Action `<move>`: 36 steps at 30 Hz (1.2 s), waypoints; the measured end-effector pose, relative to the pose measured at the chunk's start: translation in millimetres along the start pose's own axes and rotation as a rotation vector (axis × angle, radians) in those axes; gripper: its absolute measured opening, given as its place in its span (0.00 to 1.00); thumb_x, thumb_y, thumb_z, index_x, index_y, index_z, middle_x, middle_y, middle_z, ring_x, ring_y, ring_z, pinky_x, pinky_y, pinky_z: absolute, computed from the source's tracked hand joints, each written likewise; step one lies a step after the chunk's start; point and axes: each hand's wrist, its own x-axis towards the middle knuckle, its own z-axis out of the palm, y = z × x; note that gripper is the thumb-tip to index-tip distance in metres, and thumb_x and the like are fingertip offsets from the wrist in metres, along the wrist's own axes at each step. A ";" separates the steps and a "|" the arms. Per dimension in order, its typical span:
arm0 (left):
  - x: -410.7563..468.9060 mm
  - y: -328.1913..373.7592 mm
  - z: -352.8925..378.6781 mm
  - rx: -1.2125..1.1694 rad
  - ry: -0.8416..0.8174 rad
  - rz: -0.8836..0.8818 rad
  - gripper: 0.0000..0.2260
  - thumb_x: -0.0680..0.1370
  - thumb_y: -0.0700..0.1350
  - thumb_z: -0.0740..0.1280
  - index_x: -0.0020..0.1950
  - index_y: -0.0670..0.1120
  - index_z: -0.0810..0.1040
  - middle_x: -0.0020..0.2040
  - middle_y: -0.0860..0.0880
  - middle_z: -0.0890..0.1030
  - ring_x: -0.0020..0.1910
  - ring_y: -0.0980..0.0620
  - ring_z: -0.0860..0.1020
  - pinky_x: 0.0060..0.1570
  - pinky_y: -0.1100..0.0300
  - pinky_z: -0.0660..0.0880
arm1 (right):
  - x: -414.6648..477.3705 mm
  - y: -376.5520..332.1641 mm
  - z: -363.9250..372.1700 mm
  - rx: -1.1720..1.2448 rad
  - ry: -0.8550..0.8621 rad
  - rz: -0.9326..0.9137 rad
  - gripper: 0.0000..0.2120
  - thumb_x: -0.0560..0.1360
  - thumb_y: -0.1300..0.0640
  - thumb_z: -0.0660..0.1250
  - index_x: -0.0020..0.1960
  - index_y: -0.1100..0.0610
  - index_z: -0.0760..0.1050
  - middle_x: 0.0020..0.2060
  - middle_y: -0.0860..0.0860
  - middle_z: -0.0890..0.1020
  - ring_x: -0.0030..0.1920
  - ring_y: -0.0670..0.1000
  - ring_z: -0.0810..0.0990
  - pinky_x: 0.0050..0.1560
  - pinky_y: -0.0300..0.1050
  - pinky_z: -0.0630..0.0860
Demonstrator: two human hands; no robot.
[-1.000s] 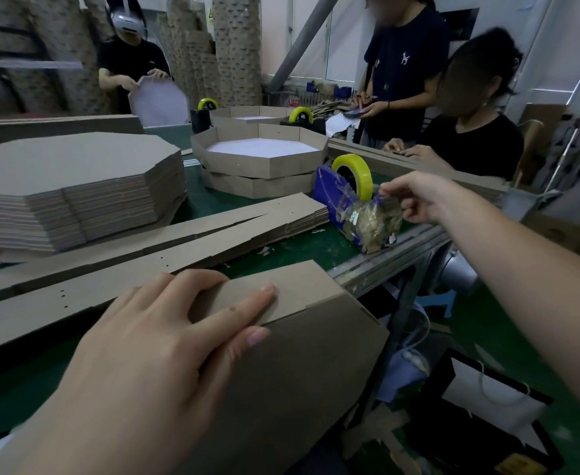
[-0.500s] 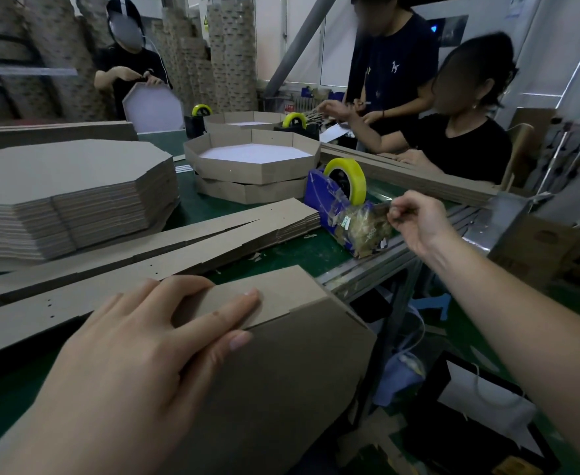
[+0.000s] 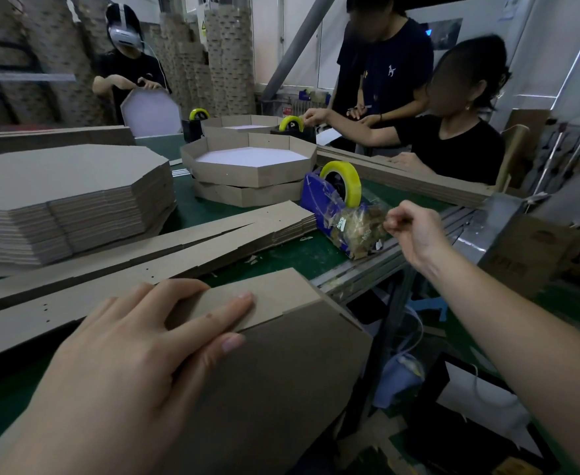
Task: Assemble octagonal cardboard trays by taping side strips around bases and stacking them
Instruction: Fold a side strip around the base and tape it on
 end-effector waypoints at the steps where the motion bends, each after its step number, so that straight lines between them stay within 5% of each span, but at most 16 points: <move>1: 0.3 1.0 -0.6 -0.003 0.005 -0.006 0.21 0.80 0.61 0.52 0.59 0.55 0.81 0.55 0.55 0.79 0.51 0.50 0.78 0.47 0.51 0.76 | -1.7 2.6 -1.9 -0.027 0.017 0.007 0.13 0.72 0.69 0.61 0.29 0.61 0.72 0.24 0.50 0.73 0.27 0.47 0.69 0.38 0.42 0.69; 9: 3.4 6.3 -8.2 0.062 -0.012 0.038 0.19 0.78 0.58 0.55 0.60 0.57 0.80 0.52 0.49 0.80 0.46 0.42 0.80 0.41 0.45 0.77 | -4.3 7.0 -14.9 -0.458 0.113 0.061 0.06 0.71 0.60 0.71 0.38 0.62 0.82 0.26 0.51 0.74 0.29 0.51 0.72 0.41 0.47 0.72; 12: 5.7 5.2 -11.0 0.063 -0.054 0.042 0.16 0.77 0.59 0.54 0.58 0.60 0.77 0.51 0.51 0.79 0.45 0.43 0.80 0.40 0.46 0.77 | -3.4 0.1 -20.4 -0.734 0.148 0.009 0.12 0.71 0.60 0.72 0.44 0.71 0.81 0.34 0.60 0.80 0.38 0.55 0.78 0.47 0.47 0.70; 14: 7.1 4.5 -12.7 0.062 -0.084 0.029 0.15 0.77 0.59 0.54 0.56 0.60 0.77 0.50 0.54 0.79 0.45 0.44 0.81 0.40 0.46 0.77 | -12.9 -3.9 -25.5 -0.789 0.136 -0.017 0.06 0.72 0.61 0.72 0.41 0.65 0.83 0.42 0.59 0.82 0.48 0.57 0.79 0.50 0.45 0.68; 19: 12.4 9.4 -12.4 0.059 -0.105 -0.003 0.16 0.76 0.59 0.54 0.53 0.59 0.79 0.50 0.54 0.80 0.45 0.45 0.80 0.41 0.48 0.77 | -60.1 -18.9 -7.7 -0.734 -0.032 -0.145 0.05 0.72 0.58 0.73 0.38 0.51 0.82 0.48 0.53 0.78 0.48 0.49 0.76 0.51 0.45 0.67; 24: 13.1 17.2 -10.8 0.092 -0.051 0.001 0.15 0.76 0.57 0.55 0.50 0.58 0.80 0.48 0.55 0.80 0.44 0.47 0.80 0.36 0.55 0.75 | -138.0 -52.7 40.5 -0.414 -0.307 -0.170 0.01 0.69 0.55 0.74 0.38 0.51 0.84 0.33 0.46 0.78 0.30 0.41 0.71 0.36 0.38 0.67; 28: 12.4 16.7 -11.2 0.089 -0.038 -0.013 0.14 0.76 0.57 0.56 0.49 0.57 0.81 0.48 0.55 0.80 0.44 0.48 0.80 0.36 0.55 0.75 | -218.8 -61.2 69.6 -0.239 -0.514 -0.101 0.09 0.65 0.48 0.73 0.41 0.52 0.84 0.24 0.43 0.75 0.23 0.40 0.69 0.25 0.29 0.63; 36: 7.9 13.4 -11.6 0.054 -0.055 0.016 0.15 0.76 0.55 0.56 0.53 0.56 0.81 0.53 0.55 0.80 0.50 0.48 0.79 0.41 0.54 0.75 | -264.8 -30.7 100.4 -0.016 -0.331 0.274 0.05 0.61 0.56 0.73 0.31 0.58 0.83 0.16 0.46 0.70 0.16 0.40 0.65 0.19 0.29 0.60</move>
